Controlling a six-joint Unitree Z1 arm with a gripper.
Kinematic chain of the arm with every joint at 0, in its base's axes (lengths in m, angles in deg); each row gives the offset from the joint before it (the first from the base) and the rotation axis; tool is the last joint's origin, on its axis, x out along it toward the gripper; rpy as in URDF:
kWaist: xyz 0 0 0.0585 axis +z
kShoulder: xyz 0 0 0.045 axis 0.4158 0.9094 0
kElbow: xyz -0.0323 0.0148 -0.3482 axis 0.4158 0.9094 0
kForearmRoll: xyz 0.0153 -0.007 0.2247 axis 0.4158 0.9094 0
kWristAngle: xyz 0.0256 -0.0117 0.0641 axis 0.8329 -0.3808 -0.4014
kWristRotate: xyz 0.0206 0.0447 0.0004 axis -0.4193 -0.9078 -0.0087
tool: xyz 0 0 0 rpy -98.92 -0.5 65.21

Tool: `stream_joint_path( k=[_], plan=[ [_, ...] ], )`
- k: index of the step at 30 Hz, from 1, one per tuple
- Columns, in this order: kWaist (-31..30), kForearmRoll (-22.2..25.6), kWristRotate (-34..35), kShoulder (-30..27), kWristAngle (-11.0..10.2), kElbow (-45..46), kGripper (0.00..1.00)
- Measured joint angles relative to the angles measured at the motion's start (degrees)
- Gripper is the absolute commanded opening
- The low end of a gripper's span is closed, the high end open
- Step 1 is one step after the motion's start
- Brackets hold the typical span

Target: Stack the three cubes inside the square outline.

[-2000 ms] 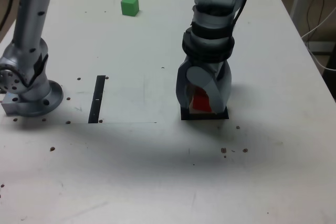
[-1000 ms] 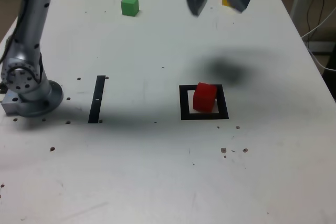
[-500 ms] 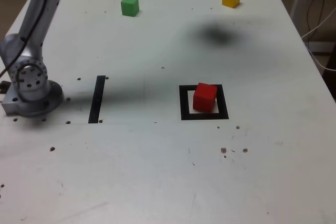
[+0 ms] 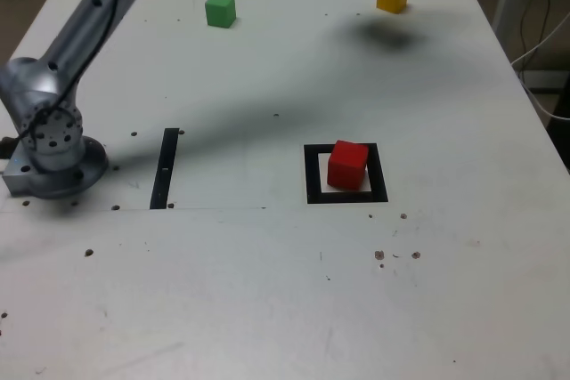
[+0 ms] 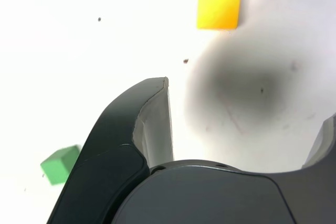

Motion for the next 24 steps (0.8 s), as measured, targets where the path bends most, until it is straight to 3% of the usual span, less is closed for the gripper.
stream_joint_path(
  k=[10,20,24],
  plan=[
    [0.0,-1.1,-0.2,7.6,-1.9,-4.8,0.96],
    [0.0,-4.7,-0.2,11.0,-2.4,-5.9,0.94],
    [0.0,-6.5,-0.2,12.0,-3.8,-4.9,0.91]
  ],
)
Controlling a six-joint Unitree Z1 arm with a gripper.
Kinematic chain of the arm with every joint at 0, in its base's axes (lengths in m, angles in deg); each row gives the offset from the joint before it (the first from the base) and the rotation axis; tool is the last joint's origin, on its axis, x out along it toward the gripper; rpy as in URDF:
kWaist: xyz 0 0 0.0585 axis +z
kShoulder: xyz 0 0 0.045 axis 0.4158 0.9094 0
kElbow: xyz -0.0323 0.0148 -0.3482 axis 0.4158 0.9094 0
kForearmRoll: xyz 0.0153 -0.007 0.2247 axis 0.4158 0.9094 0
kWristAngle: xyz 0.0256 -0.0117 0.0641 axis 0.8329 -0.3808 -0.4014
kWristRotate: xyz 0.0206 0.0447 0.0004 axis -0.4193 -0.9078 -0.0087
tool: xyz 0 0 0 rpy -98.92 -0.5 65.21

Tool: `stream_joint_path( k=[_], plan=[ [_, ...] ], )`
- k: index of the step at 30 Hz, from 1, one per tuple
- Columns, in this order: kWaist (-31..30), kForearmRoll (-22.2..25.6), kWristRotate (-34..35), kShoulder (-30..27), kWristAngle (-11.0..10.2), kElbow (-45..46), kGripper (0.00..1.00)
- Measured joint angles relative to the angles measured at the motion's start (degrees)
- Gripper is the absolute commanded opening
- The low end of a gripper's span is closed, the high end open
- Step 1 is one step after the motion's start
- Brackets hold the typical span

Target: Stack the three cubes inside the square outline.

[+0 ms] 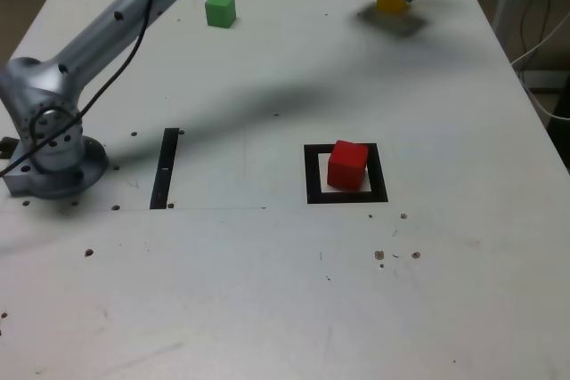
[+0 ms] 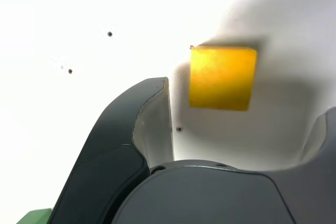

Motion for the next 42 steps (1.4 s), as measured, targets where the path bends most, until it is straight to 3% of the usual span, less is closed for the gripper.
stream_joint_path(
  k=[10,17,22,25,35,42],
  plan=[
    [0.0,-1.5,0.0,0.7,-0.5,0.3,0.80],
    [0.0,-3.1,0.5,1.3,-0.4,0.3,0.51],
    [0.0,-4.3,0.6,1.3,1.1,0.3,0.38],
    [0.2,-4.7,1.2,1.3,2.6,0.3,0.33],
    [0.8,-4.8,3.3,1.3,4.4,0.3,0.15],
    [0.8,-4.4,3.7,1.3,4.9,0.3,0.13]
  ],
)
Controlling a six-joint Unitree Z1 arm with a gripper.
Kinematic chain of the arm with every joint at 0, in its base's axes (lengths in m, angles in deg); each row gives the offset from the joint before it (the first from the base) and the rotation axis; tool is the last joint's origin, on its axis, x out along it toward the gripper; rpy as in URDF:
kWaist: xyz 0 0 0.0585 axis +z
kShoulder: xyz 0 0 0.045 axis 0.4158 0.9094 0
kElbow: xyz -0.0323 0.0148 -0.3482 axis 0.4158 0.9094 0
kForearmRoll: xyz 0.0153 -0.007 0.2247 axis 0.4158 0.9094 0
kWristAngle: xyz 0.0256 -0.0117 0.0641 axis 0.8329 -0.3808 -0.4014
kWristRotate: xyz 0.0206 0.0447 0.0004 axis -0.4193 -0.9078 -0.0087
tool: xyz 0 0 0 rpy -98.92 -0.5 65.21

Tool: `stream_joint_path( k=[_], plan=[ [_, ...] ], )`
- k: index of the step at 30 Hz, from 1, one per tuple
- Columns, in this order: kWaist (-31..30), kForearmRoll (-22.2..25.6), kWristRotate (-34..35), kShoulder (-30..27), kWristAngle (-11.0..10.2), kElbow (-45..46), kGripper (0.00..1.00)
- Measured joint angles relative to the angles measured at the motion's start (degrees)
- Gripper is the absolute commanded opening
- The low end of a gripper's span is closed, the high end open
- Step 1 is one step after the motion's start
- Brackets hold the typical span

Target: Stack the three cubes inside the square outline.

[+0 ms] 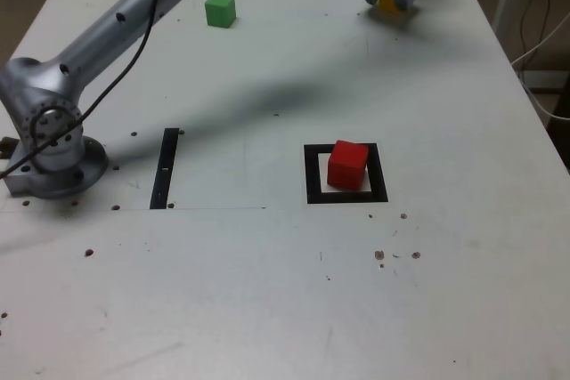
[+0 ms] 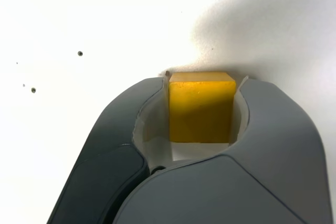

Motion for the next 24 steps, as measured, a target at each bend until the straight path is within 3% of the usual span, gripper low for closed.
stream_joint_path(
  k=[10,15,24],
  plan=[
    [0.0,1.6,1.4,-1.9,0.6,0.7,0.12],
    [-0.1,8.8,3.1,-7.6,1.9,2.4,0.12],
    [-5.2,10.3,8.7,-16.9,2.2,11.9,0.12]
  ],
)
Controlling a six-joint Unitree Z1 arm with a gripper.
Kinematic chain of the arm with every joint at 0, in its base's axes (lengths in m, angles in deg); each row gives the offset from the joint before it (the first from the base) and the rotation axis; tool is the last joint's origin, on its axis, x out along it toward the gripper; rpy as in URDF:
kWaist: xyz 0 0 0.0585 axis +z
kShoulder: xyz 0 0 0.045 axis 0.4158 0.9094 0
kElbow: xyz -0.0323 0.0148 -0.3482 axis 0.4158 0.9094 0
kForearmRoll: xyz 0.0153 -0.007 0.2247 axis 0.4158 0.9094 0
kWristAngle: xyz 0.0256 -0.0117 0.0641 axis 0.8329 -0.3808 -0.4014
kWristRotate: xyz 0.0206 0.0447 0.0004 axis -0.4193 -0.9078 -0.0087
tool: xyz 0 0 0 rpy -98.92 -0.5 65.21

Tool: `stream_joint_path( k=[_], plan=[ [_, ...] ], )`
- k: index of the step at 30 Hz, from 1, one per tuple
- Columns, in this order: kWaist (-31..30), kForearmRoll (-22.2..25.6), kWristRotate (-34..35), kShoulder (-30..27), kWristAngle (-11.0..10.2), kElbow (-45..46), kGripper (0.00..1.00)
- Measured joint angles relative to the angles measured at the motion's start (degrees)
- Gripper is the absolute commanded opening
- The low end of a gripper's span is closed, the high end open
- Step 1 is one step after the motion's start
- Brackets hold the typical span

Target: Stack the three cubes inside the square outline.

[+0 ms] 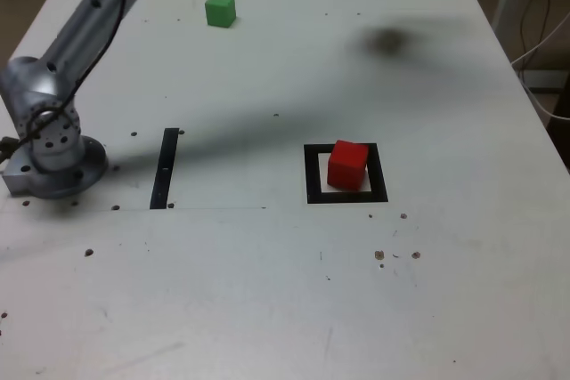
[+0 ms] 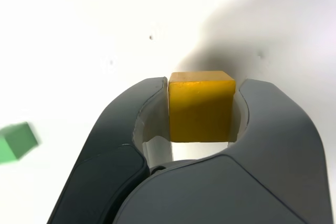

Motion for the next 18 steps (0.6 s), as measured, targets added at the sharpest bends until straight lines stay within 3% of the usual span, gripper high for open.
stream_joint_path(
  k=[4,12,18],
  plan=[
    [-4.5,-0.8,4.5,-5.5,0.1,7.6,0.12],
    [-16.7,-8.3,18.6,-16.4,-1.2,24.4,0.12],
    [-25.5,-9.2,29.7,-24.4,-0.8,36.5,0.12]
  ],
)
